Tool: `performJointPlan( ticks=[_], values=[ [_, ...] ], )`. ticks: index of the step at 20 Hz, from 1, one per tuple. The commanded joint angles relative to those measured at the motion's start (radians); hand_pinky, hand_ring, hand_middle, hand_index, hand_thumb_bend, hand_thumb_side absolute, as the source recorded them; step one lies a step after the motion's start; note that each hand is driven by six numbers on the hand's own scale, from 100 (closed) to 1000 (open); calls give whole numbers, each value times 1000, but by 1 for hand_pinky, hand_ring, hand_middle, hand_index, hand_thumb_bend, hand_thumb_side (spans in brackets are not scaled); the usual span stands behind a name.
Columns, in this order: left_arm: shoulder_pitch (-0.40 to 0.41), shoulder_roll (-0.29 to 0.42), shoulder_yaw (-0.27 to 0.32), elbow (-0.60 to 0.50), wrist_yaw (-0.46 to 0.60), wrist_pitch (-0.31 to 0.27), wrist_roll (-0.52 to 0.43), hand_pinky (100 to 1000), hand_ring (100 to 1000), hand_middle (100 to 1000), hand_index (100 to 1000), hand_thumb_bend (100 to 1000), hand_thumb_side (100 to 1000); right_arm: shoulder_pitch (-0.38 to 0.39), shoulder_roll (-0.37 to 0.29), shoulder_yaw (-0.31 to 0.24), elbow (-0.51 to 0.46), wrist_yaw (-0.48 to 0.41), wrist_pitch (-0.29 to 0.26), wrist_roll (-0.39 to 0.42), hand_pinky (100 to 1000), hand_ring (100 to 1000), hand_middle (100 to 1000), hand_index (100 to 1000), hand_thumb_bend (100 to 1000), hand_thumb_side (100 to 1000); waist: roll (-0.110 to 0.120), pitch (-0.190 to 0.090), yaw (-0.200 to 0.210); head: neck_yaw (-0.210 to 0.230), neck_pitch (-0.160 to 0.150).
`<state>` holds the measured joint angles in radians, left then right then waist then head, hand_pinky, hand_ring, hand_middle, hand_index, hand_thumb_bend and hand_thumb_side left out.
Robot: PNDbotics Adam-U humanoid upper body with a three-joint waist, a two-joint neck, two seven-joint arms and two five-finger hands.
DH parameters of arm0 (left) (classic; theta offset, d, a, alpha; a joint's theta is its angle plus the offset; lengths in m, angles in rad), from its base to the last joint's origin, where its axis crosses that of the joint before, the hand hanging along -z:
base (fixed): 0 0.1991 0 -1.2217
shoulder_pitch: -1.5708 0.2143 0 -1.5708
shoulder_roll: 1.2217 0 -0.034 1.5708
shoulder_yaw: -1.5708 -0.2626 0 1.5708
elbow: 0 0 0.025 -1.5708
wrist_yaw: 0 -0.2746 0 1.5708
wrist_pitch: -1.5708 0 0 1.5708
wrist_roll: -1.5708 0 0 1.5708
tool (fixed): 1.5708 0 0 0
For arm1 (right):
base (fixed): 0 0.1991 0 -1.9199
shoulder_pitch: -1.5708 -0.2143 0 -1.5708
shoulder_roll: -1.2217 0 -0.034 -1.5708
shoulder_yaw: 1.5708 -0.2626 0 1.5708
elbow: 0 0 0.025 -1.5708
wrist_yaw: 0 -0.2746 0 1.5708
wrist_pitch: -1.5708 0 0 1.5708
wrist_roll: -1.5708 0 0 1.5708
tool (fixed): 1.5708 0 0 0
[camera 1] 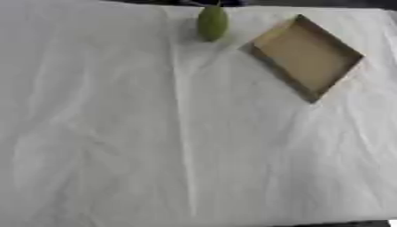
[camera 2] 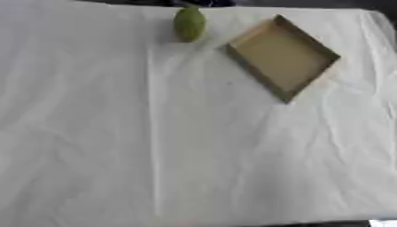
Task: Pick up objects on the table and place them in the box.
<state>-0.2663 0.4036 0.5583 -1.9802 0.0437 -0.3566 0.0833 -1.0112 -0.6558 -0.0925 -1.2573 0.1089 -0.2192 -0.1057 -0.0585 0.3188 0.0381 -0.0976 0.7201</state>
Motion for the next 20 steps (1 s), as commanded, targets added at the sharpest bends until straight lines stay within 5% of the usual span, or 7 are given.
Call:
performJointPlan(
  ticks=[1, 12, 18, 20],
  values=[
    [-9, 22, 6, -20, 1, 2, -4, 527, 608, 631, 746, 100, 200, -14, -43, -10, -11, 2, -3, 5, 548, 629, 760, 836, 100, 451, 2, -24, 1, -3, -2],
    [-5, 23, 7, -20, -2, 5, -6, 520, 607, 630, 745, 100, 203, -24, -59, -11, -17, 59, 6, 37, 555, 622, 760, 830, 100, 413, 0, -29, 1, -6, 0],
    [-2, 22, 7, -20, -1, 7, -8, 511, 607, 630, 745, 100, 205, -83, -61, 17, 6, 326, 12, 124, 570, 609, 771, 828, 121, 364, -2, -32, 2, -12, 6],
    [0, 22, 7, -20, -1, 7, -7, 512, 607, 630, 745, 100, 206, -104, -57, 35, 17, 448, -9, 204, 583, 608, 771, 834, 283, 386, -2, -33, 3, -15, 7]
  ],
)
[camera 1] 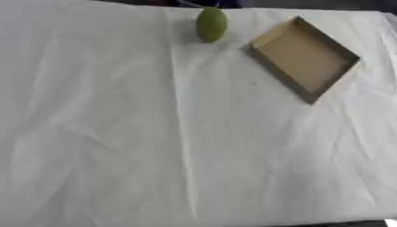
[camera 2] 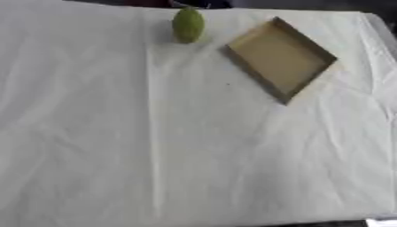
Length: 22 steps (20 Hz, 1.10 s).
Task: Pick up objects on the table and place them in the box.
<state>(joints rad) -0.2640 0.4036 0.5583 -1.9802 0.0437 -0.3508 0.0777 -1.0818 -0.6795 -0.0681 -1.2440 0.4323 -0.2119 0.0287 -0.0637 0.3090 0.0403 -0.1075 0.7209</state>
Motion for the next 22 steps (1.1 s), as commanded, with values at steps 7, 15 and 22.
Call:
performJointPlan(
  ticks=[7, 15, 22],
  values=[
    [0, 19, 2, -20, 6, 5, -10, 513, 606, 628, 741, 100, 212, -69, -10, 42, 34, 368, -120, 275, 640, 647, 821, 860, 248, 526, 2, -27, -1, -4, 5],
    [-3, 21, 0, -20, 9, 5, -12, 513, 607, 629, 739, 100, 212, -73, 0, 82, 89, 375, -226, 452, 655, 596, 825, 874, 266, 599, 2, -28, -2, -4, 2],
    [-2, 22, 0, -20, 9, 5, -13, 513, 607, 629, 739, 100, 213, -87, 5, 113, 124, 332, -279, 565, 662, 555, 837, 879, 304, 614, 1, -28, -1, -3, 3]
  ],
)
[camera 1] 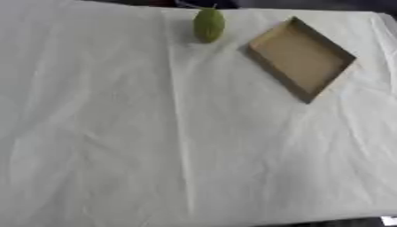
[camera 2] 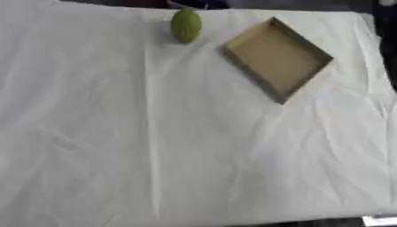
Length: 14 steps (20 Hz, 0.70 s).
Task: Pick up objects on the table and place them in the box.
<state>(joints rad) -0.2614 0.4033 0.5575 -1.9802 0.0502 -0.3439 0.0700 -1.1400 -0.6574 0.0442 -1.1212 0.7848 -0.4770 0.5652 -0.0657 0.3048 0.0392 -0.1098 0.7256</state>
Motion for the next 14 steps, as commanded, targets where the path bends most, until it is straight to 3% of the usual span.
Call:
performJointPlan(
  ticks=[1, 8, 14],
  values=[
    [-4, 22, 0, -20, 3, -1, -5, 513, 607, 629, 739, 100, 213, -32, -18, 2, 3, -26, -17, 38, 663, 559, 837, 881, 304, 616, 3, -25, -1, 0, -1],
    [-1, 24, -1, -20, 3, -2, -9, 512, 607, 630, 739, 100, 216, -87, 0, 27, 78, -34, -36, 84, 721, 636, 860, 887, 312, 626, 1, -25, -2, 3, 1],
    [-2, 21, -3, -20, 6, -1, -15, 512, 608, 631, 739, 100, 218, -163, 65, 37, 217, 33, -61, 73, 743, 706, 872, 892, 318, 628, 1, -23, 2, 0, -2]
  ],
)
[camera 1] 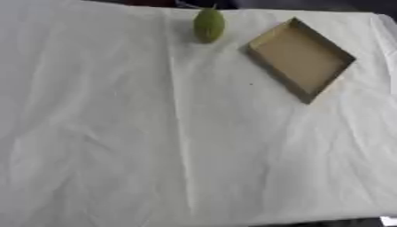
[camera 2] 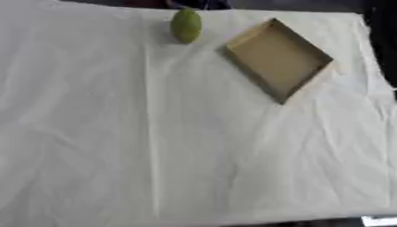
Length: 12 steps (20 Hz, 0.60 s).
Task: Pick up objects on the table and place them in the box.
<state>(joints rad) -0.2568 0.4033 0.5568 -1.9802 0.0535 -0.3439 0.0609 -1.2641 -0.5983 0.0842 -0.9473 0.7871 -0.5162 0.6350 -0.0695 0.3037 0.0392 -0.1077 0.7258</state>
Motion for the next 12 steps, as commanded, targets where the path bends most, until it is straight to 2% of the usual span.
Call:
performJointPlan(
  ticks=[1, 12],
  values=[
    [-7, 21, -2, -20, 3, -1, -6, 512, 608, 631, 739, 100, 218, -49, 20, -4, 66, 46, -25, -5, 745, 709, 872, 893, 319, 626, 6, -22, 3, -3, -3],
    [-7, 19, -1, -20, 4, -6, -8, 512, 608, 632, 739, 100, 209, -115, 193, -26, 284, 273, -12, -121, 744, 737, 874, 892, 323, 639, 12, -17, 27, -35, -19]
  ],
)
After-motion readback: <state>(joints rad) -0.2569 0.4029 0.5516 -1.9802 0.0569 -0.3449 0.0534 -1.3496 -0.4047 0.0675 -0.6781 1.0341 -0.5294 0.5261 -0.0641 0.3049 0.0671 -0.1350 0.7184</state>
